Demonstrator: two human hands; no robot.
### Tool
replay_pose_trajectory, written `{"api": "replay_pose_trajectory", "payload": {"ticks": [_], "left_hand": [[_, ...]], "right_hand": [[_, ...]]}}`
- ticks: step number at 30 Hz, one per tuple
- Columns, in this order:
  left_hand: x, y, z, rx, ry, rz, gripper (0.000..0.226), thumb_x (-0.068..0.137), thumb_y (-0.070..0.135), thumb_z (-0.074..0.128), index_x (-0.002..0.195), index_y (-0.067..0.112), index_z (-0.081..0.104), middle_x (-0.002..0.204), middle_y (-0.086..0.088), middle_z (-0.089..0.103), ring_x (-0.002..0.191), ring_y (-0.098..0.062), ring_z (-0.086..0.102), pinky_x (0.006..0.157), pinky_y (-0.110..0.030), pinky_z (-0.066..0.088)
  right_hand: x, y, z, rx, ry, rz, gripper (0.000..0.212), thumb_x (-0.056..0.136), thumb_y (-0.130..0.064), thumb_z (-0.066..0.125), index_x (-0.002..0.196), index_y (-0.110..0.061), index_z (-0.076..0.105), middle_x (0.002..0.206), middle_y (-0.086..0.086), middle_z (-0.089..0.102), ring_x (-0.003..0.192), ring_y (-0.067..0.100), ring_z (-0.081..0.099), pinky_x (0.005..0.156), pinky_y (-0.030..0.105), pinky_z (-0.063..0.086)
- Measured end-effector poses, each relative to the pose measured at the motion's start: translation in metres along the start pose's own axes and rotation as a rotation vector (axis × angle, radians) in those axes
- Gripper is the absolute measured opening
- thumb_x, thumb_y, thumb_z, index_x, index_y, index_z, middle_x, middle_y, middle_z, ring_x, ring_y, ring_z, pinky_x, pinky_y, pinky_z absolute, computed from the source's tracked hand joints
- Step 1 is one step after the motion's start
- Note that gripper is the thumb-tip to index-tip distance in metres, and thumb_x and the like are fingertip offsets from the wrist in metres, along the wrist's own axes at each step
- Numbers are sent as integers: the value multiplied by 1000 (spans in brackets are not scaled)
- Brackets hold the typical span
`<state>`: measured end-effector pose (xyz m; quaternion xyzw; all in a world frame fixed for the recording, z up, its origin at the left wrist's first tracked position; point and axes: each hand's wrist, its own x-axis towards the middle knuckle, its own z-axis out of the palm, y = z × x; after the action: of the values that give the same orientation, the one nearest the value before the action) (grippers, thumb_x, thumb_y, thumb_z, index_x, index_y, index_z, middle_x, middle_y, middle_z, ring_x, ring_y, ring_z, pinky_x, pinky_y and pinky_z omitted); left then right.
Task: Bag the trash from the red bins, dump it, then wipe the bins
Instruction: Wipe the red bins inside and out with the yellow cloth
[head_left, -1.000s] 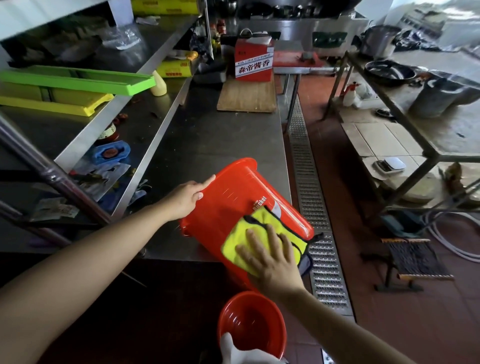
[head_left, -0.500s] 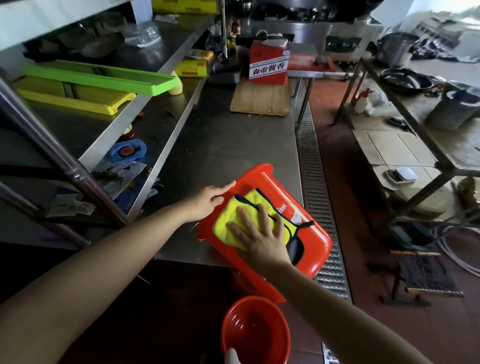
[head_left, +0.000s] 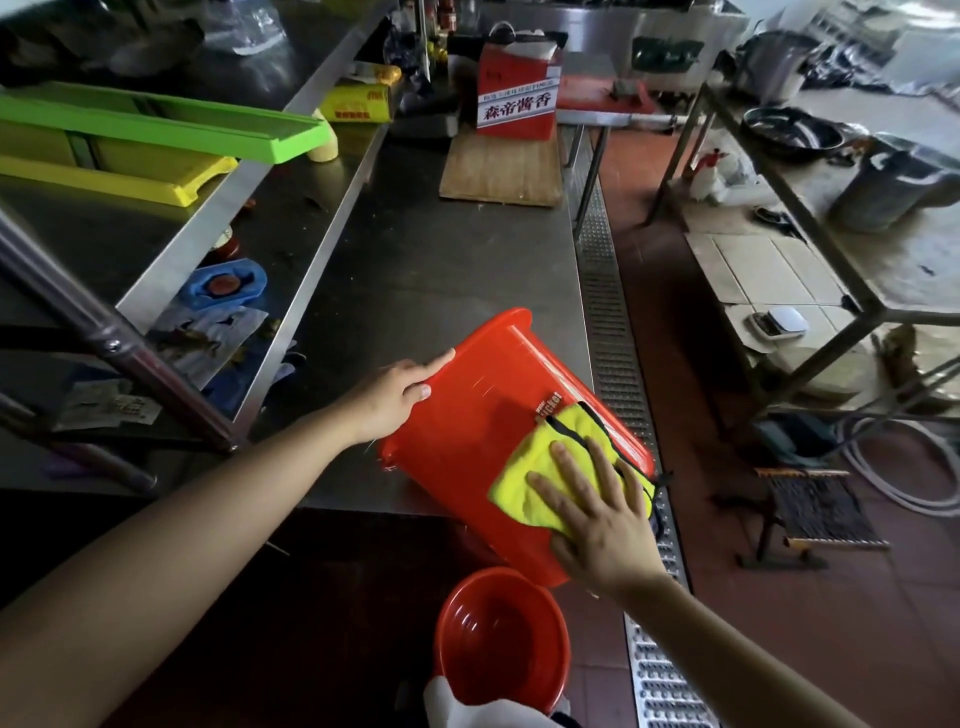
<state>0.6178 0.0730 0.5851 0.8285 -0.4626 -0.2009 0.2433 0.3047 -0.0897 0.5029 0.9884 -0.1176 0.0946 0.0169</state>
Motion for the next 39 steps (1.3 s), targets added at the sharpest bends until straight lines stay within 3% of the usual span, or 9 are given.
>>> {"api": "replay_pose_trajectory", "payload": {"ticks": [8, 14, 21, 27, 29, 35, 39], "left_hand": [[-9, -5, 7, -12, 46, 2, 62, 105, 21, 42, 146, 60, 18, 101, 5, 52, 89, -10, 56, 80, -26, 46], [-9, -7, 6, -49, 23, 1, 57, 105, 16, 41, 151, 46, 25, 132, 0, 51, 120, -15, 51, 100, -33, 45], [-12, -9, 9, 48, 103, 36, 67, 102, 18, 47, 144, 62, 18, 93, 14, 49, 86, 2, 52, 77, -20, 40], [-27, -18, 15, 45, 118, 15, 68, 103, 19, 45, 144, 64, 15, 90, 13, 48, 78, -4, 54, 72, -20, 45], [-35, -19, 19, 37, 150, -2, 67, 103, 18, 45, 145, 62, 16, 89, 14, 48, 78, 1, 53, 69, -14, 41], [-51, -23, 27, -34, 193, -16, 64, 104, 19, 43, 144, 63, 19, 99, 18, 49, 92, 9, 51, 76, -7, 38], [-57, -27, 28, 5, 221, 14, 50, 105, 27, 39, 152, 38, 26, 122, -3, 55, 106, -8, 51, 93, -32, 47]], "right_hand": [[85, -35, -19, 63, -37, 75, 76, 86, -61, 43, 156, -48, 16, 169, -2, 3, 154, 40, -2, 113, 68, 21], [148, -51, -22, 106, -64, 86, 71, 92, -68, 29, 156, -48, 9, 169, -2, -3, 154, 37, -11, 116, 67, 15], [84, -9, -12, 105, -45, 52, 73, 88, -55, 44, 156, -46, 19, 169, -7, 0, 155, 33, 1, 112, 59, 29], [18, 12, -6, 105, -9, 47, 81, 82, -49, 54, 157, -44, 23, 169, -4, 7, 155, 33, 4, 112, 58, 29], [23, 8, -8, 102, -27, 21, 80, 84, -52, 53, 157, -43, 23, 169, -2, 8, 155, 36, 6, 111, 58, 29], [103, -20, -20, 112, -89, -25, 71, 93, -62, 31, 157, -46, 6, 169, -5, -5, 155, 34, -5, 116, 60, 20], [155, -34, -29, 145, -135, -22, 69, 91, -67, 26, 156, -49, 7, 169, -9, -3, 155, 31, -3, 118, 59, 21]]}}
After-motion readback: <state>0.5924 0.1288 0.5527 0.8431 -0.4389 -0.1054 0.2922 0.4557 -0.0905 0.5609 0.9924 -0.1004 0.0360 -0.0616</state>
